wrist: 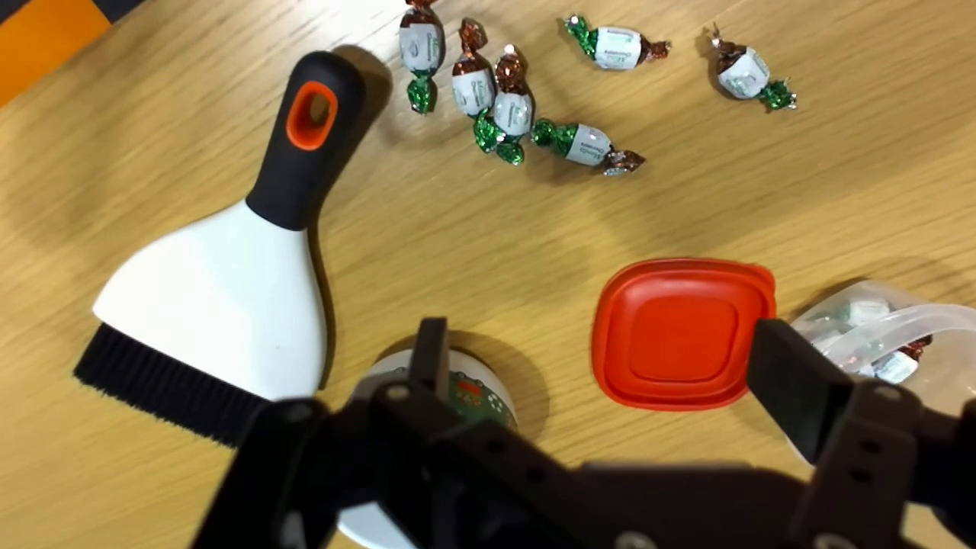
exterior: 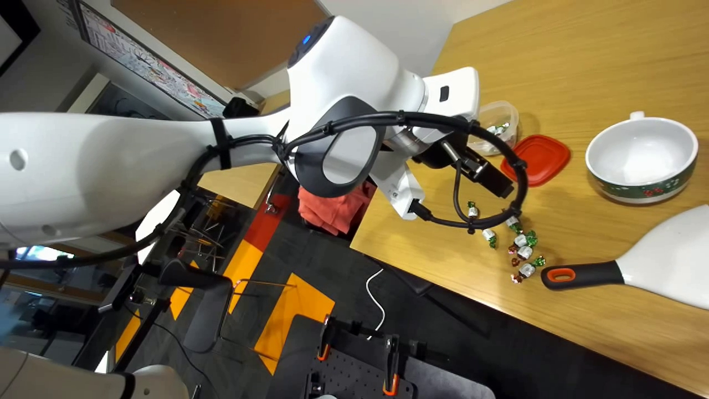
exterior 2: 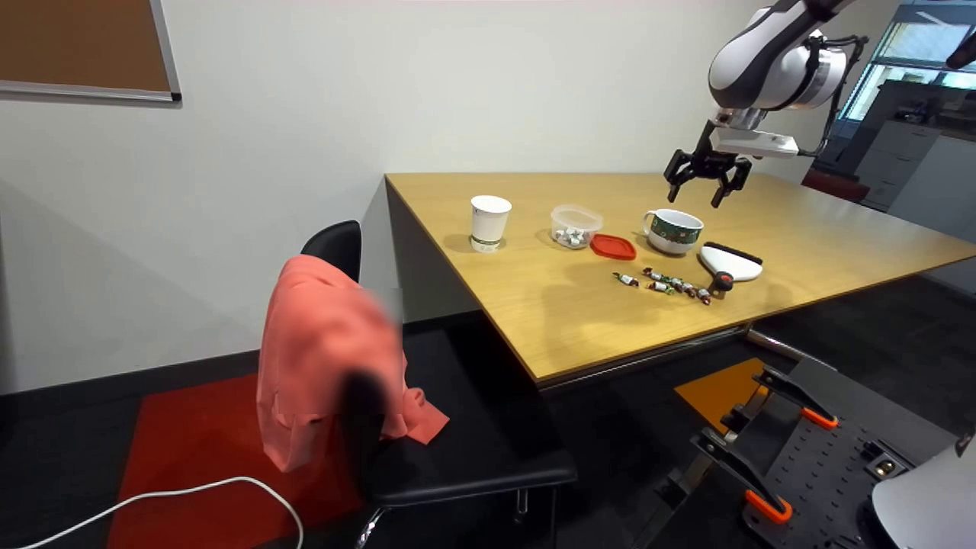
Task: Put the red lid on top of the clear bowl
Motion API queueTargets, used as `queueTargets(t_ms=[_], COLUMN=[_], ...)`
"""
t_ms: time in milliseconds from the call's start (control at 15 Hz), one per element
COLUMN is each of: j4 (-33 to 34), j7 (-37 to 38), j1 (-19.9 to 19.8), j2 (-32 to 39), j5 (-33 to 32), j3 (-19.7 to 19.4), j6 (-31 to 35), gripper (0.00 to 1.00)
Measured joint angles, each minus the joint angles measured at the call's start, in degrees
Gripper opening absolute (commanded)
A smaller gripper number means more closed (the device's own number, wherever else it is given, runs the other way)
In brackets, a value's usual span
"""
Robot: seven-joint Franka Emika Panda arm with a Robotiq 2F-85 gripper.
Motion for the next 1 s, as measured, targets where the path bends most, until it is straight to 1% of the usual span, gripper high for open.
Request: queueTargets(t_ms=[133, 333, 600, 867, 1000], j4=[0.47, 2.4, 7.8, 15.2, 16.1], j7=[-0.26, -1.72, -4.41, -4.6, -4.6], j1=[-0.04, -0.49, -3.11, -4.72, -4.77], j2=[1.37, 5.61, 13.22, 20.73, 22.02], j5=[0.69, 4.25, 9.27, 9.7, 9.7], j3=[0.21, 1.15, 3.84, 4.39, 4.33], j6=[1.49, 4.7, 6.49, 6.45, 6.45], gripper=[1.0, 1.0, 1.0, 1.0, 1.0])
